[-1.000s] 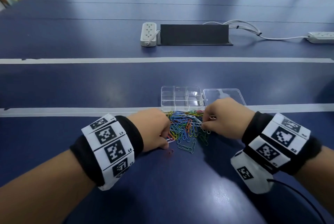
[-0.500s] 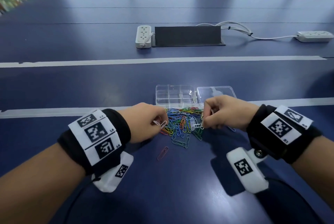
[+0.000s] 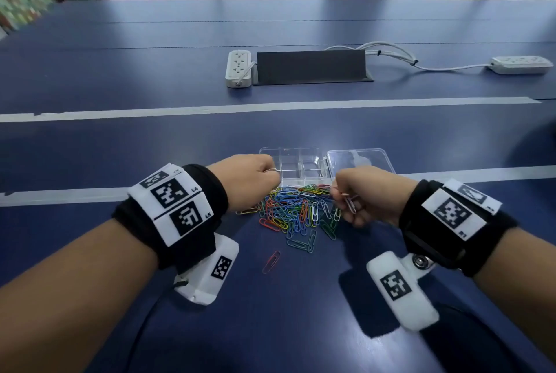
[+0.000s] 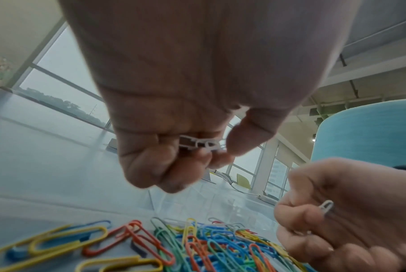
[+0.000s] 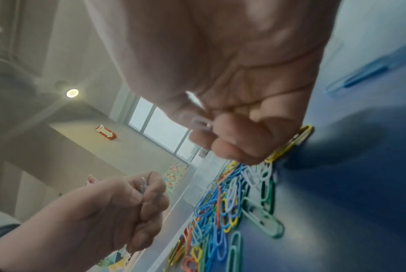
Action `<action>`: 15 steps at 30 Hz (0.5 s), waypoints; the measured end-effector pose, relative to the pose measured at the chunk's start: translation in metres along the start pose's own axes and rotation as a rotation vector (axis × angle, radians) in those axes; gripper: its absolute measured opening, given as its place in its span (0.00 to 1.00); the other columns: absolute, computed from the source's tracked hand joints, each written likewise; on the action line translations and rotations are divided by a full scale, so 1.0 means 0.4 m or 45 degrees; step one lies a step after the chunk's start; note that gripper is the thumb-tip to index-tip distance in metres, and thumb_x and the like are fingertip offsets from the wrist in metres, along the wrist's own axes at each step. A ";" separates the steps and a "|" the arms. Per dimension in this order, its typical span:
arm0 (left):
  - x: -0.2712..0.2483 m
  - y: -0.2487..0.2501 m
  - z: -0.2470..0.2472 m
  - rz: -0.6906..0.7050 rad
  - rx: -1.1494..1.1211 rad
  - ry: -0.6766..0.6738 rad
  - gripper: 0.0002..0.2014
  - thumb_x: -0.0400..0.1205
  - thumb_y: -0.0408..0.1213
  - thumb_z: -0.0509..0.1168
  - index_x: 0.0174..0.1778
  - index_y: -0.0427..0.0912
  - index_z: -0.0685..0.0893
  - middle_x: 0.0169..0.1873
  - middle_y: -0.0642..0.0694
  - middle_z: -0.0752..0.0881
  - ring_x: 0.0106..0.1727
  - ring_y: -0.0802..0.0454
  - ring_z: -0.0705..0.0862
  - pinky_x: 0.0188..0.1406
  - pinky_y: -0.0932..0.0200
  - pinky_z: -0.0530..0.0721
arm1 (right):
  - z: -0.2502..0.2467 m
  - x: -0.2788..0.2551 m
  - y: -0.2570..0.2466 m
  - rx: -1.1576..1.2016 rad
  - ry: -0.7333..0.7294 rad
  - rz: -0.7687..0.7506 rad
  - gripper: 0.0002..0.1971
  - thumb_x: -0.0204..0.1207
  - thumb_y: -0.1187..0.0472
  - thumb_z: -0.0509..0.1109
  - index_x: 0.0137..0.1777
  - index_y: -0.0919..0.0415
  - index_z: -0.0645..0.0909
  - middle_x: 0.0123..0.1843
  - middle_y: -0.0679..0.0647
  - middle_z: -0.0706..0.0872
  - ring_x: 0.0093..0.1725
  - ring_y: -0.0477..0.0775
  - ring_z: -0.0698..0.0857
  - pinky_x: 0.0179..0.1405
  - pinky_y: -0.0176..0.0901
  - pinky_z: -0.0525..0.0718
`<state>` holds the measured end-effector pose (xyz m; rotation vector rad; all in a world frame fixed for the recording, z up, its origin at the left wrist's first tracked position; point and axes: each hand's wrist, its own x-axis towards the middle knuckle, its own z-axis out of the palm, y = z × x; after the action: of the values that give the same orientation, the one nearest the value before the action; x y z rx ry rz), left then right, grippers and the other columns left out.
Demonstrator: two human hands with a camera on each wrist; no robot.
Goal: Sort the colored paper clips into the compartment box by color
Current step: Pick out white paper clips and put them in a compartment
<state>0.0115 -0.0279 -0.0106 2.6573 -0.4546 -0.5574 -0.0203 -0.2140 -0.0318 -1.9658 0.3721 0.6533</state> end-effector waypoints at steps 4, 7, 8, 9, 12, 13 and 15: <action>0.014 -0.002 0.006 -0.044 -0.039 -0.032 0.13 0.83 0.40 0.50 0.33 0.45 0.69 0.31 0.50 0.74 0.33 0.52 0.73 0.34 0.59 0.69 | 0.012 0.004 -0.009 -0.193 0.043 -0.064 0.20 0.76 0.49 0.66 0.26 0.57 0.69 0.23 0.53 0.73 0.17 0.49 0.71 0.16 0.33 0.68; 0.024 -0.010 0.006 0.026 0.053 0.039 0.12 0.86 0.39 0.50 0.48 0.41 0.78 0.43 0.46 0.81 0.48 0.47 0.78 0.47 0.59 0.72 | 0.027 0.000 -0.012 -0.845 0.173 -0.233 0.19 0.70 0.44 0.74 0.28 0.57 0.77 0.26 0.51 0.79 0.31 0.51 0.78 0.30 0.39 0.76; 0.030 -0.013 0.004 0.059 0.106 0.060 0.14 0.87 0.38 0.49 0.53 0.40 0.80 0.49 0.44 0.82 0.53 0.45 0.79 0.52 0.58 0.73 | 0.033 0.001 -0.013 -0.927 0.206 -0.253 0.17 0.69 0.44 0.74 0.32 0.59 0.82 0.31 0.52 0.84 0.37 0.53 0.82 0.35 0.41 0.80; 0.037 -0.016 0.003 0.082 0.155 0.077 0.14 0.87 0.36 0.49 0.57 0.41 0.81 0.54 0.43 0.81 0.57 0.45 0.80 0.57 0.57 0.74 | 0.039 0.003 -0.014 -0.962 0.225 -0.259 0.17 0.68 0.44 0.75 0.37 0.61 0.86 0.37 0.55 0.88 0.42 0.54 0.85 0.41 0.42 0.84; 0.059 -0.019 0.000 0.120 0.289 0.108 0.16 0.85 0.30 0.53 0.64 0.45 0.80 0.62 0.43 0.77 0.63 0.45 0.79 0.65 0.55 0.75 | 0.048 0.009 -0.023 -0.984 0.234 -0.245 0.16 0.69 0.48 0.75 0.44 0.62 0.90 0.44 0.60 0.91 0.47 0.57 0.87 0.48 0.45 0.87; 0.066 -0.017 -0.001 0.141 0.346 0.107 0.17 0.84 0.29 0.53 0.66 0.45 0.80 0.63 0.44 0.77 0.65 0.45 0.78 0.65 0.55 0.75 | 0.047 0.011 -0.026 -0.985 0.225 -0.242 0.15 0.69 0.50 0.75 0.44 0.63 0.90 0.45 0.60 0.91 0.48 0.58 0.88 0.48 0.45 0.87; 0.076 -0.014 -0.001 0.196 0.462 0.110 0.19 0.83 0.27 0.54 0.68 0.45 0.79 0.64 0.44 0.79 0.66 0.45 0.78 0.64 0.55 0.75 | 0.042 0.009 -0.029 -0.980 0.214 -0.248 0.13 0.69 0.53 0.75 0.45 0.62 0.90 0.46 0.59 0.92 0.49 0.57 0.87 0.49 0.43 0.86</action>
<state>0.0392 -0.0346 -0.0222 2.9365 -0.7927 -0.3371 -0.0162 -0.1936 -0.0316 -2.7571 0.0107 0.5465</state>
